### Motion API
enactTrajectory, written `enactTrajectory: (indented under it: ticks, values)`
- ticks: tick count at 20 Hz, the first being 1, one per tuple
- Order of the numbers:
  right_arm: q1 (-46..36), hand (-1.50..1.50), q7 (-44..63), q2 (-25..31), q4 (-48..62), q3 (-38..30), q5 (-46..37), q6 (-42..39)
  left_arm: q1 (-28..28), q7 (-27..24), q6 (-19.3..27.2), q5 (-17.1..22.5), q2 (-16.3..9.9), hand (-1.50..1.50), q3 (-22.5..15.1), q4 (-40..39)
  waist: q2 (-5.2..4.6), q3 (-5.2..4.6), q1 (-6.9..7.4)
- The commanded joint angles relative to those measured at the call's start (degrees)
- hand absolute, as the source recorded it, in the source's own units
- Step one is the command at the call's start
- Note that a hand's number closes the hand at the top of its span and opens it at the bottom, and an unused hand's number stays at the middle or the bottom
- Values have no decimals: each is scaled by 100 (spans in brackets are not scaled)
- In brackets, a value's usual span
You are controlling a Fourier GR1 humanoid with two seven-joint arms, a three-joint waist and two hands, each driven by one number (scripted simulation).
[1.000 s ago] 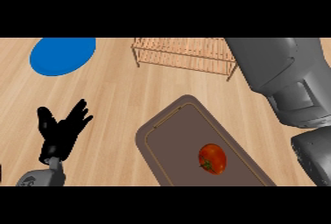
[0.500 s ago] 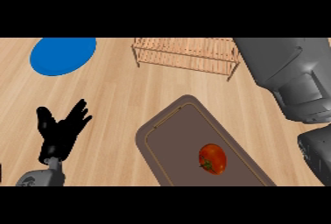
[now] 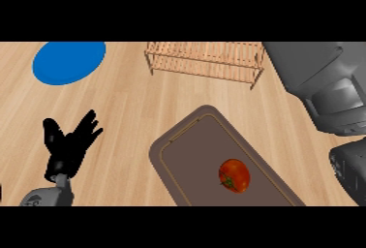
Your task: Pick the lemon from the tray and place it in the tiered shelf
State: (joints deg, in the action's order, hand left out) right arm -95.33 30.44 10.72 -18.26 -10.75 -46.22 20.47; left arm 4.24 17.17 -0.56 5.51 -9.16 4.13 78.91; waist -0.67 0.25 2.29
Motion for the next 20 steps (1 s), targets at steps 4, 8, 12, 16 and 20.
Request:
enactTrajectory:
  ticks: [4,8,12,16,20]
  values:
    - [-53,-150,-262,98,-284,-757,686,723,-162,-93,48,-97,138,0,-114,-14,-29,-29,54]
    - [-131,-150,-451,82,-398,-1119,1062,976,169,-149,-58,1,46,0,46,-397,-46,-33,4]
    - [61,-150,-577,206,-565,-1386,1262,1553,-308,12,-104,-45,53,0,-123,129,-4,-27,23]
    - [141,-150,-562,685,-575,-1310,1086,1689,-330,29,11,-44,162,0,-104,88,13,-28,-62]
    - [290,-150,-208,913,-731,-1241,910,2093,-245,-247,-26,-16,94,0,79,-270,48,-30,-202]
